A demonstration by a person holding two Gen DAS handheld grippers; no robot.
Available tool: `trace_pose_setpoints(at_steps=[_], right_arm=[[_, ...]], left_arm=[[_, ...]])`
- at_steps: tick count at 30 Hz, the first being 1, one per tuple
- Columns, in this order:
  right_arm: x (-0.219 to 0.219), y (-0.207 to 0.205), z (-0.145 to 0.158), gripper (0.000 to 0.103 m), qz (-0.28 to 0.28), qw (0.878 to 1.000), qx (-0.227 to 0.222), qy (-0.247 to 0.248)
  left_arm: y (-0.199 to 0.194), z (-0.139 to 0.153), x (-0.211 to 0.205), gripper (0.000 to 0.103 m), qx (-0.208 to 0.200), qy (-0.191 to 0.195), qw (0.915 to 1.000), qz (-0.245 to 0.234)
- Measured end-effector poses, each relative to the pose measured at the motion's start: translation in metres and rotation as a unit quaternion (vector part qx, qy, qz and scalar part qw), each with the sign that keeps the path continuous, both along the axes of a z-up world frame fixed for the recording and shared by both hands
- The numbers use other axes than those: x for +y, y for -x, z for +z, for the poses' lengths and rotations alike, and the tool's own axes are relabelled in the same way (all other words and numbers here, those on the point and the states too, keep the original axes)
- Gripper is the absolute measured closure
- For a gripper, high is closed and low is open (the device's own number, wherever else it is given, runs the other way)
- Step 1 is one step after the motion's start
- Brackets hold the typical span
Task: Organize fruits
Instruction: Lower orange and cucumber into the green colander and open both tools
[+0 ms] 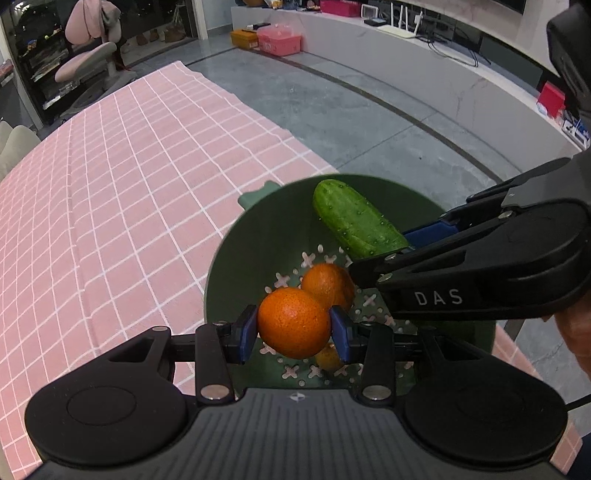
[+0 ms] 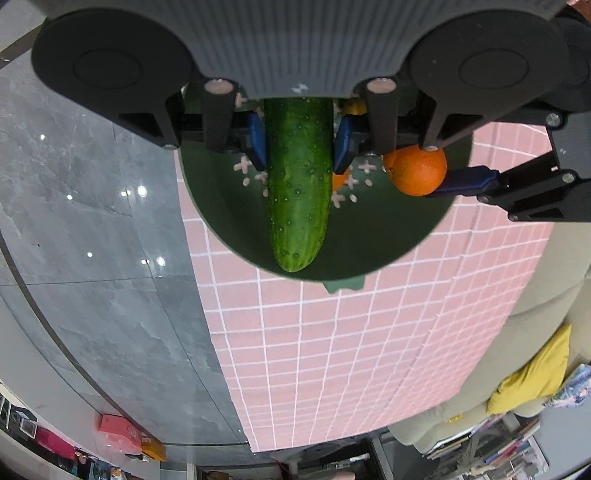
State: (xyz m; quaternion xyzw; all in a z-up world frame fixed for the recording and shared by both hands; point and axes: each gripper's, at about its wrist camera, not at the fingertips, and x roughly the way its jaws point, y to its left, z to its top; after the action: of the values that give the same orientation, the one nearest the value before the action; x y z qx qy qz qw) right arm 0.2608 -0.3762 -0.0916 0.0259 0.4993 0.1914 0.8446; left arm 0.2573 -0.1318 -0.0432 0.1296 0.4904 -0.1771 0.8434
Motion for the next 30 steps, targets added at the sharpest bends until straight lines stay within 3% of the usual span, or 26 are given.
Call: trace_pose_setpoints(at_steps=[12,22,25,27,30], right_arm=[[0.009,-0.003,-0.026,0.068,0.015,1.000,0.005,0.018],[0.009,-0.004,-0.023,0.067,0.011,1.000,0.004,0.015],[0.009,-0.002,-0.017,0.063,0.008,1.000,-0.006,0.014],[0.007,0.000,-0.011,0.061,0.003,1.000,-0.013,0.009],[0.004,0.002,-0.001,0.060,-0.001,1.000,-0.021,-0.001]], left_arm=[[-0.005,-0.020,-0.002,0.056,0.017,-0.016,0.9997,-0.007],[-0.008,-0.015,-0.002,0.054,0.017,-0.009,0.9998,0.005],[-0.006,-0.010,0.000,0.050,0.017,-0.002,0.9998,0.008],[-0.004,-0.005,0.000,0.036,0.010,-0.002,0.9999,0.012],[0.001,0.009,0.000,0.031,-0.012,0.005,0.9998,0.017]])
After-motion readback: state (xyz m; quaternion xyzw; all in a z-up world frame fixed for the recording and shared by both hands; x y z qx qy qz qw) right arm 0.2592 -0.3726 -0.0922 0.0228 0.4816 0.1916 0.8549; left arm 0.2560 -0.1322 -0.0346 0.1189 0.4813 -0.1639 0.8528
